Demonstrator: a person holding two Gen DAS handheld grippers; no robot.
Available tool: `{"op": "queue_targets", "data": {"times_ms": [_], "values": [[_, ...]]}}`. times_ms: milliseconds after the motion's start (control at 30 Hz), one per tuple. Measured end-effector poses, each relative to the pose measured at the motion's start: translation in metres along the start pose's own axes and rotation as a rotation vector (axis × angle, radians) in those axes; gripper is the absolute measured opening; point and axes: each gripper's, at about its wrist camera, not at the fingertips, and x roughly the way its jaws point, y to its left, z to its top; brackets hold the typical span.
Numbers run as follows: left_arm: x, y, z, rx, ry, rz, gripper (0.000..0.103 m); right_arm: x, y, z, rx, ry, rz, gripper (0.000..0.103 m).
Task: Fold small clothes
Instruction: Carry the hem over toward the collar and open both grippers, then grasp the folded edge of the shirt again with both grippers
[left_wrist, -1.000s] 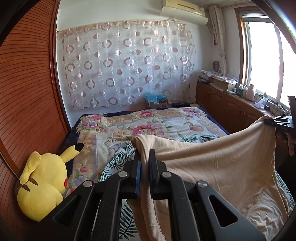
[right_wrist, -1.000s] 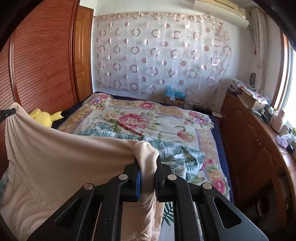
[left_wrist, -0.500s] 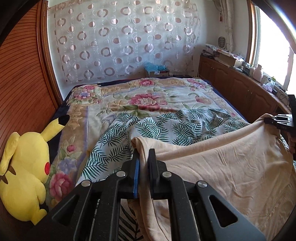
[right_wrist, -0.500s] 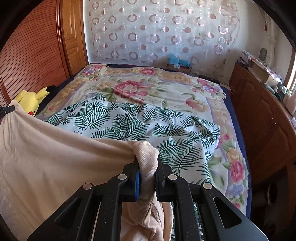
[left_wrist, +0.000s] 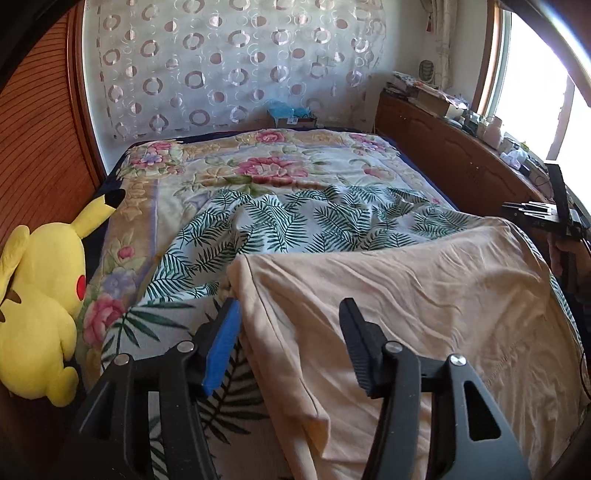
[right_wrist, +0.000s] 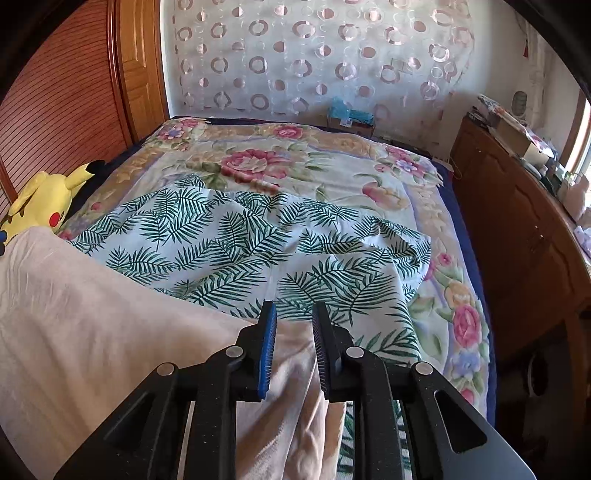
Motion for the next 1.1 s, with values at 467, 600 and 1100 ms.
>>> {"op": "queue_targets", "data": {"times_ms": [467,600,1100], "values": [[0.002,-0.007,-0.045,-0.014,0.055,-0.017,0.081,-0.112,0.006,-0.116,0.08,-0.017,0.126,0.052],[0.004,-0.011,-0.044,0.015,0.059,0.012,0.081,-0.121,0.006,-0.139,0.087,0.018,0.146,0.052],[0.012,-0.015,-0.045,0.047,0.098,0.062,0.1,-0.096,0.024,-0.134,0.061,0.0,0.068,0.052]]}}
